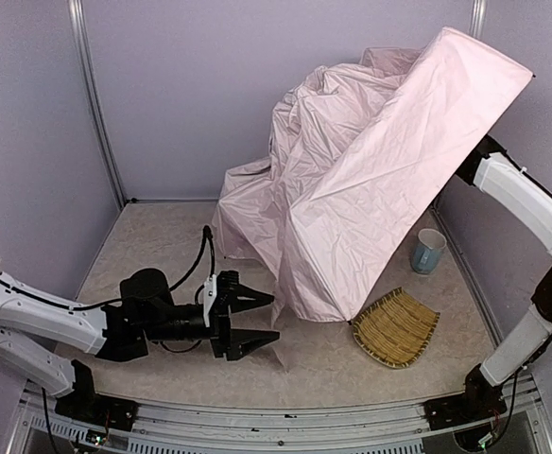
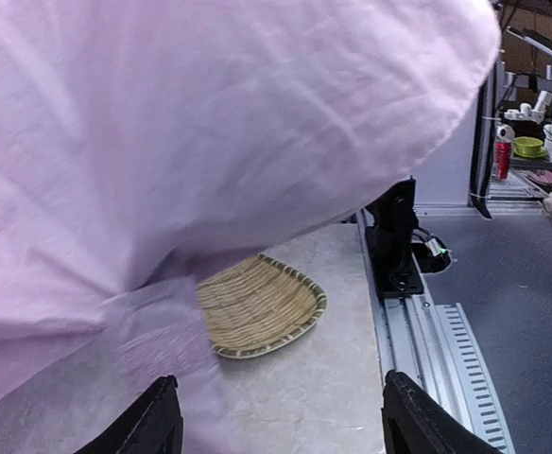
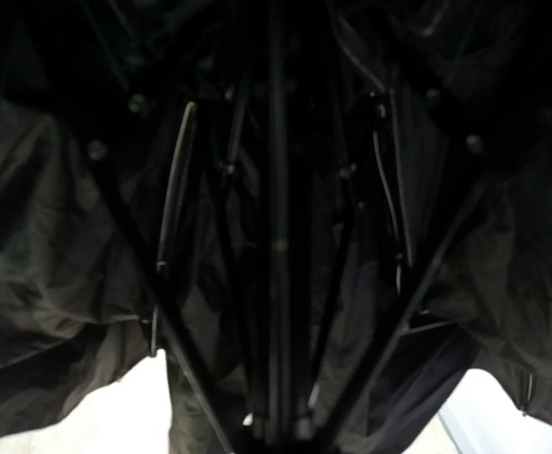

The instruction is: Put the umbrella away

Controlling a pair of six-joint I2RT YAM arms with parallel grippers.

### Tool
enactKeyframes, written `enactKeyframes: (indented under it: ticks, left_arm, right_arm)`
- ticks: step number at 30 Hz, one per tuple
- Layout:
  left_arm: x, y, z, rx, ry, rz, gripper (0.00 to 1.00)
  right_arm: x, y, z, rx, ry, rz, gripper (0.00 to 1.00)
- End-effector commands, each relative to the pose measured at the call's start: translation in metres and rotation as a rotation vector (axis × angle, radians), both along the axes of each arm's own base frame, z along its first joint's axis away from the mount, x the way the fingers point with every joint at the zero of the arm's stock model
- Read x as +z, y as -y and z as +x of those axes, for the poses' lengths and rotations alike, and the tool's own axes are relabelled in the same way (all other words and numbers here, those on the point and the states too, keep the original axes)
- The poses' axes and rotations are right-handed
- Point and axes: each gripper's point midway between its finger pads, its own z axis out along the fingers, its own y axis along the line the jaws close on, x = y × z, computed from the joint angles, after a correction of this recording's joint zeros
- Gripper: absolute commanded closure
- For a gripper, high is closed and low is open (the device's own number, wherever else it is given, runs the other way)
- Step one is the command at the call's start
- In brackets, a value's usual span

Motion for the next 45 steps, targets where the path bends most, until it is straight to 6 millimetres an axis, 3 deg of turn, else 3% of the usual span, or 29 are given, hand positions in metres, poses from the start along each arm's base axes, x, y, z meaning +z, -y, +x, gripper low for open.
enactKeyframes:
  ticks: [1, 7, 11, 16, 22, 26, 29, 32, 34, 37, 40, 45]
  left_arm:
    - [0.012, 0.018, -0.012, -0.061, 0.058, -0.039, 0.29]
    - [0.001, 0.021, 0.011, 0.021, 0.053, -0.012, 0.37]
    - [-0.003, 0.011, 0.011, 0.017, 0.045, -0.014, 0.36]
    - [-0.006, -0.005, -0.004, -0.056, 0.073, 0.01, 0.32]
    - [-0.011, 0.003, 0.022, 0.046, 0.061, 0.061, 0.32]
    - [0.022, -0.006, 0.007, -0.008, 0.141, 0.012, 0.31]
    - [0.048, -0.027, -0.007, -0.06, 0.194, -0.024, 0.28]
    - [0.09, -0.054, -0.017, -0.058, 0.254, -0.123, 0.25]
    - [0.114, -0.067, -0.004, 0.048, 0.272, -0.187, 0.19]
    - [0.145, -0.08, 0.042, 0.285, 0.196, -0.278, 0.08]
    - [0.146, -0.077, 0.083, 0.397, 0.104, -0.291, 0.01]
    - [0.147, -0.069, 0.106, 0.412, 0.075, -0.386, 0.01]
  right_arm:
    - [0.042, -0.006, -0.023, 0.035, 0.135, 0.027, 1.0]
    - [0.047, -0.012, -0.034, 0.069, 0.148, 0.029, 1.0]
    - [0.046, -0.01, -0.035, 0.064, 0.153, 0.015, 1.0]
    - [0.043, -0.01, -0.034, 0.065, 0.152, 0.0, 1.0]
    - [0.039, -0.015, -0.033, 0.069, 0.133, -0.005, 1.0]
    - [0.006, -0.028, -0.026, -0.022, 0.173, -0.115, 1.0]
    - [-0.014, -0.037, -0.039, 0.012, 0.229, -0.153, 1.0]
    - [-0.019, -0.041, -0.042, 0.026, 0.237, -0.144, 1.0]
    - [-0.024, -0.046, -0.042, 0.035, 0.23, -0.142, 1.0]
    - [-0.034, -0.059, -0.048, 0.076, 0.216, -0.135, 1.0]
    - [-0.042, -0.074, -0.059, 0.128, 0.2, -0.119, 1.0]
    - [-0.045, -0.098, -0.081, 0.22, 0.189, -0.075, 1.0]
